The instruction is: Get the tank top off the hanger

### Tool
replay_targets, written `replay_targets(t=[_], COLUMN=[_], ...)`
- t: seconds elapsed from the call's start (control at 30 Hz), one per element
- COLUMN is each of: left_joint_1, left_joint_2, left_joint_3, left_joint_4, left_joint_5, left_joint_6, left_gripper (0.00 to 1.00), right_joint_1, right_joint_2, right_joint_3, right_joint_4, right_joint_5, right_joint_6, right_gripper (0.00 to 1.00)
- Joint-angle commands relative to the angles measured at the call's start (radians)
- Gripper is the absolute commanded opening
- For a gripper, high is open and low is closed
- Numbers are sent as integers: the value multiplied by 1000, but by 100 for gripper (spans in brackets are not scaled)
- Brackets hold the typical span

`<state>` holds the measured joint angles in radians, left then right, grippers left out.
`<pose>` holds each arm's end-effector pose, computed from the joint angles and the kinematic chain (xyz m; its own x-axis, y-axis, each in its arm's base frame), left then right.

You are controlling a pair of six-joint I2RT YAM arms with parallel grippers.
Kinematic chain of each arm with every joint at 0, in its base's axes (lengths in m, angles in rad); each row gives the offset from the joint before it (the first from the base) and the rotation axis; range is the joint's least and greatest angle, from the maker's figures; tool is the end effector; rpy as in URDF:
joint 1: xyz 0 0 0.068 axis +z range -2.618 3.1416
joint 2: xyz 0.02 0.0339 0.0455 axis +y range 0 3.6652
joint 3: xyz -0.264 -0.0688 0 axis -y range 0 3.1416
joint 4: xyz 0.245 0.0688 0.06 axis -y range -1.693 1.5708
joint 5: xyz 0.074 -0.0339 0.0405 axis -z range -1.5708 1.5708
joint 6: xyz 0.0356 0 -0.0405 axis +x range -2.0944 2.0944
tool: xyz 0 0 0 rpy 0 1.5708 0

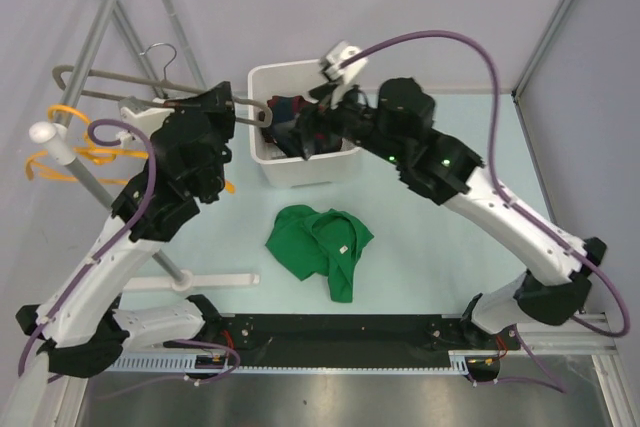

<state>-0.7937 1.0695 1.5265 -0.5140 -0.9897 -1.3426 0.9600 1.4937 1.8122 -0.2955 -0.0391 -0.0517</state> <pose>0.1474 -0.1074 0.5016 0.1797 -0.9453 -0.2722 -0.0828 0.2612 -0.9617 0.1842 0.2655 0.5129 0.0566 -0.0091 -0.9984 -0.8392 0.5413 -0.0526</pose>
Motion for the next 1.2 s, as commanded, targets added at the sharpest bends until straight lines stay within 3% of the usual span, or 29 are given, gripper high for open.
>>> replay_targets(t=[0.0, 0.5, 0.7, 1.17], left_joint_1=[73, 323, 389, 484], left_joint_2=[38, 76, 138, 138], left_joint_3=[76, 104, 187, 121], left_joint_4=[37, 59, 37, 38], left_joint_5=[-1, 94, 103, 151], left_joint_6=[-43, -298, -334, -495], left_gripper=[0, 0, 0, 0], right_joint_1=[-61, -83, -84, -84], right_joint_2=[-154, -276, -300, -336], right_joint_3=[-69, -194, -215, -261], right_joint_4=[42, -24, -39, -44], right_joint_5=[114, 131, 131, 151], right_joint_6=[44, 41, 36, 18], right_gripper=[100, 100, 100, 100])
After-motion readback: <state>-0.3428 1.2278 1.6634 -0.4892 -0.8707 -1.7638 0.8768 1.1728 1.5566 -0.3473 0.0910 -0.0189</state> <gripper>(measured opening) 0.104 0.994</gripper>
